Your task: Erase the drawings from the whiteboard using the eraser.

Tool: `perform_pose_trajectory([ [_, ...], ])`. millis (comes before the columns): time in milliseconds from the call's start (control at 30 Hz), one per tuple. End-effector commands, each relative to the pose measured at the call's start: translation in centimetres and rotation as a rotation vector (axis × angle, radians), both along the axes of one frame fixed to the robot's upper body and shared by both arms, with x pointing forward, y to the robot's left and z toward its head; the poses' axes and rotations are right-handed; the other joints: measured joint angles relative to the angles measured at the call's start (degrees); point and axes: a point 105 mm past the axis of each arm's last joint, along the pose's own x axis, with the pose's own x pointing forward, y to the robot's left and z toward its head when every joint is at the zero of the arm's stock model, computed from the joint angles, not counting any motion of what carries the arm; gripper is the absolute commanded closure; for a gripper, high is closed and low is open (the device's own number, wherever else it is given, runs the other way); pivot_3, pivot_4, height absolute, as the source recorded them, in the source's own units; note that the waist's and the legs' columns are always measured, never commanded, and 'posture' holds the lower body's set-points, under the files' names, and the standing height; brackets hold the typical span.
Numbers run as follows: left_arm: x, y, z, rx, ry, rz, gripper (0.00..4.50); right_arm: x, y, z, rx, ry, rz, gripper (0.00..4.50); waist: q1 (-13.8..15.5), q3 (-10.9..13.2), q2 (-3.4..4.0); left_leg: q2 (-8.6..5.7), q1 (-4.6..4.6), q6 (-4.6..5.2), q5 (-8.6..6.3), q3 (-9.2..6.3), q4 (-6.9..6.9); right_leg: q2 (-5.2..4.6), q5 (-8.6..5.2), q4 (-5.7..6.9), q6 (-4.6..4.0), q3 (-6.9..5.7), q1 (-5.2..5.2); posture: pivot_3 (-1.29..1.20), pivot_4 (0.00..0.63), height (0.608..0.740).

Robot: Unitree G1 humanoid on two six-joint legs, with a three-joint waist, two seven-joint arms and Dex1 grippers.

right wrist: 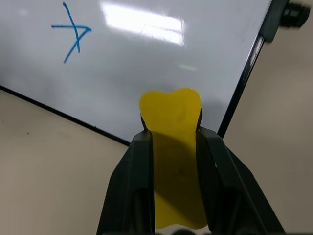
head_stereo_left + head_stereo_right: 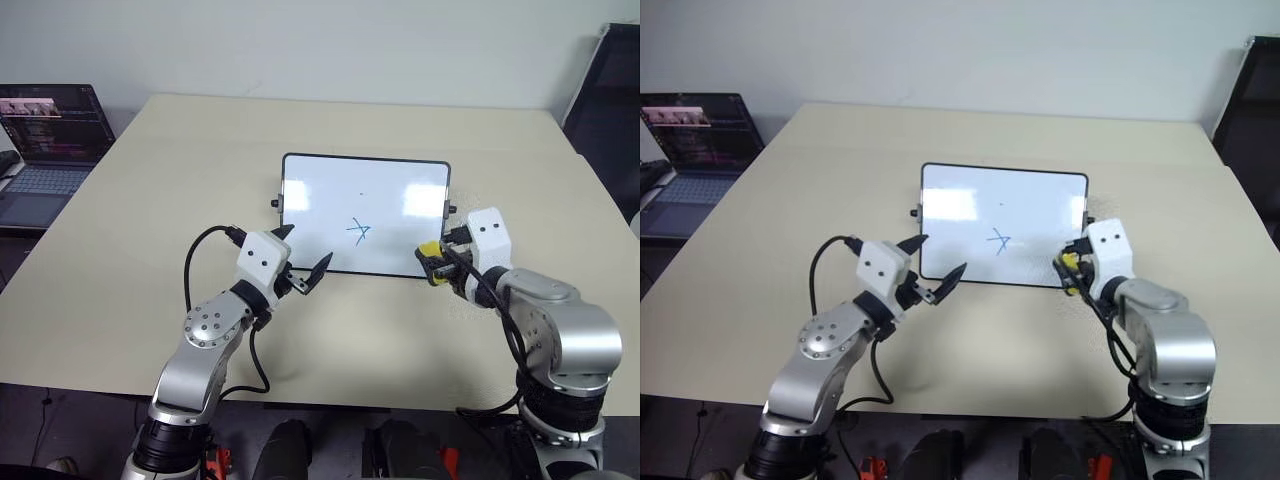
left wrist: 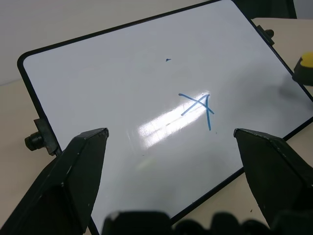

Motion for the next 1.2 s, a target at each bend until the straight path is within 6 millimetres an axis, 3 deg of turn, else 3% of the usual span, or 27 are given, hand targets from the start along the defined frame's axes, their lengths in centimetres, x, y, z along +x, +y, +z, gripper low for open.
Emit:
perform_pose_trajectory([
  [33, -0.2, -0.1, 1.3, -0.005, -0.047, -0.014, 0.0, -0.2, 0.0, 1.1, 0.005, -0.055, -0.009, 3.64, 0.01, 0.0, 0.0, 0.0, 0.0, 0.0, 0.0, 0.0, 0.0, 0.0, 0.0, 0.0, 0.0, 0.0, 0.01, 0.0, 0.15, 0.74],
  [467, -0.6, -0.3, 1.1, -0.007, -0.038, -0.017, 0.0, 0.6, 0.3, 2.0, -0.008, -0.094, 0.001, 3.64, 0.01, 0.0, 0.0, 0.0, 0.0, 0.0, 0.0, -0.01, 0.01, 0.01, 0.0, 0.0, 0.0, -0.01, 0.02, 0.0, 0.15, 0.74],
  [667, -0.6, -0.8, 0.9, -0.007, -0.033, -0.033, 0.0, 2.5, 3.4, 4.4, -0.166, -0.294, 0.197, 3.64, -0.04, 0.0, 0.0, -0.01, 0.02, 0.0, 0.0, 0.0, 0.02, 0.02, 0.0, 0.01, 0.0, -0.02, 0.03, 0.0, 0.15, 0.74],
  [1033, -0.8, -0.7, 1.1, -0.005, -0.045, -0.029, 0.0, 6.1, 6.5, 3.7, -0.267, -0.336, 0.305, 3.64, -0.08, 0.0, -0.01, 0.02, 0.02, 0.0, 0.0, 0.0, 0.04, 0.01, 0.0, 0.03, 0.0, 0.0, 0.02, 0.0, 0.15, 0.74],
  [1200, -1.0, -0.7, 1.1, -0.005, -0.047, -0.022, 0.0, 8.5, 7.2, 5.4, -0.331, -0.427, 0.31, 3.64, 0.0, 0.0, -0.01, 0.0, 0.02, 0.0, 0.0, 0.01, 0.05, 0.01, 0.01, 0.03, 0.0, 0.0, 0.02, 0.0, 0.15, 0.74],
])
